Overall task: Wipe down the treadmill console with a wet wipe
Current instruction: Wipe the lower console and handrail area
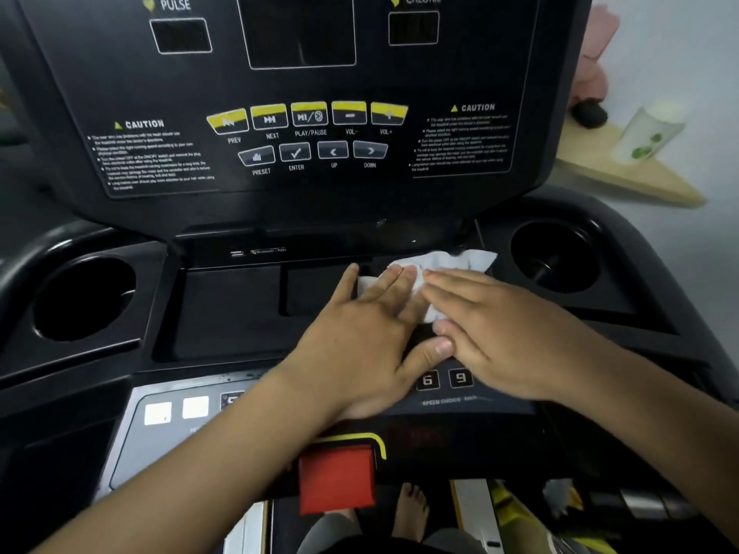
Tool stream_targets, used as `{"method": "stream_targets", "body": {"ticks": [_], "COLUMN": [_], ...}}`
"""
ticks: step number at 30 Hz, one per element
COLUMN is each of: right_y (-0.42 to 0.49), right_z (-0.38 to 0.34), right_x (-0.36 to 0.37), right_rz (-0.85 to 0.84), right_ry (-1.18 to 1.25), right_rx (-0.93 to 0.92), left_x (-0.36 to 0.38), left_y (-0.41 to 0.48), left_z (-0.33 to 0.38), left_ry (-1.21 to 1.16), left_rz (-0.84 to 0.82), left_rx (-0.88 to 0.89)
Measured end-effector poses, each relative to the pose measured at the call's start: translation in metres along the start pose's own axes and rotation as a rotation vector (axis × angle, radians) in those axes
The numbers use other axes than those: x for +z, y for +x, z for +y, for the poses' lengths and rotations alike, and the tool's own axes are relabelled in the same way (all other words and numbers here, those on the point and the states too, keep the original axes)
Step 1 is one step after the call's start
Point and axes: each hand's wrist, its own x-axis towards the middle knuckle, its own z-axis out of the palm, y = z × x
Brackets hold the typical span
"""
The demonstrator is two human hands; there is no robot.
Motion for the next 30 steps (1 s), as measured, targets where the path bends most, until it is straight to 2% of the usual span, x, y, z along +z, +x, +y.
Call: {"method": "stream_targets", "body": {"ticks": [3, 8, 11, 15, 19, 25, 30], "right_y": [-0.002, -0.030, -0.003, -0.001, -0.036, -0.005, -0.032], "right_z": [0.006, -0.008, 0.007, 0.006, -0.009, 0.004, -0.007], "right_x": [0.004, 0.010, 0.000, -0.007, 0.002, -0.009, 0.000], "right_rz": [-0.078, -0.029, -0.138, -0.181, -0.059, -0.186, -0.130], "right_ry": [-0.059, -0.224, -0.138, -0.232, -0.246, -0.241, -0.167], "right_rx": [-0.023, -0.086, -0.009, -0.013, -0.026, 0.044, -0.036], "left_x": [-0.002, 0.000, -0.008, -0.010, 0.000, -0.006, -0.002], "left_y": [-0.001, -0.020, 0.006, 0.009, -0.024, 0.021, -0.021], "left_z": [0.002, 0.013, 0.008, 0.007, 0.015, 0.009, 0.017], "left_ry": [0.026, -0.005, -0.012, -0.039, -0.097, -0.049, -0.067], "left_rz": [0.017, 0.027, -0.031, -0.085, -0.047, -0.045, -0.080], "left_rx": [0.035, 0.057, 0.007, 0.019, 0.053, -0.036, 0.002]}}
